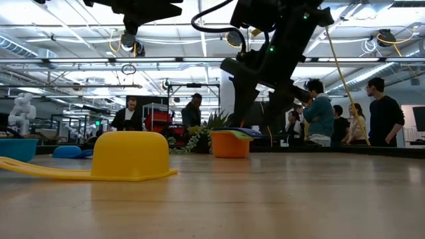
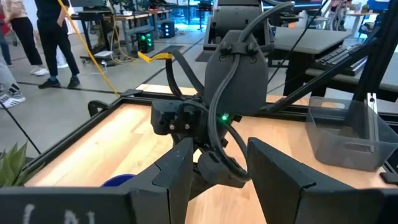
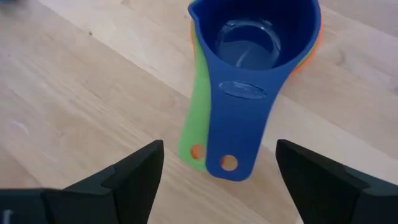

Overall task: Nest measuring cups in basket
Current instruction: Stack the violet measuring cup on top of the green measuring cup

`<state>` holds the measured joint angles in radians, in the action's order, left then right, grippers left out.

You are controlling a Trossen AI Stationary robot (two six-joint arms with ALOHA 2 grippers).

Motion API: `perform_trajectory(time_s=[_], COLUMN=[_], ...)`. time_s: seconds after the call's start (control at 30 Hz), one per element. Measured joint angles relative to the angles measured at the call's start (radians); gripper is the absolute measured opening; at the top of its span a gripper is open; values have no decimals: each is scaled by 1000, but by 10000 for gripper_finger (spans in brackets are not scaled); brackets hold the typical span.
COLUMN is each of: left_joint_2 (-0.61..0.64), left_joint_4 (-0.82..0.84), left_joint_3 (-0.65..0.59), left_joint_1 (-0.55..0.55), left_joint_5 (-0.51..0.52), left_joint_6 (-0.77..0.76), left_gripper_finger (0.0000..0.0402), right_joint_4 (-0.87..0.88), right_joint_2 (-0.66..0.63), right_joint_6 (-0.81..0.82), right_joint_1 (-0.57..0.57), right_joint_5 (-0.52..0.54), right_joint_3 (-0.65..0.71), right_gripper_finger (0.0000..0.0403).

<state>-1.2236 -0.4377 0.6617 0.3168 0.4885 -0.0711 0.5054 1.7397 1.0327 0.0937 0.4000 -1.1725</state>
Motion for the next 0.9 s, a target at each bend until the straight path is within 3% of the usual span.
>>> perform_trajectory(time_s=[0.9], left_joint_2=[25], left_joint_4=[-39], left_joint_3=[-1], left_joint_1=[5], left_joint_5=[2], left_joint_6=[6], left_gripper_finger=[154], right_joint_4=[-105], right_joint_2=[93], right_joint_6=[-55], right_joint_1=[-28], right_joint_5=[38], right_joint_3=[1], right_gripper_finger=[304])
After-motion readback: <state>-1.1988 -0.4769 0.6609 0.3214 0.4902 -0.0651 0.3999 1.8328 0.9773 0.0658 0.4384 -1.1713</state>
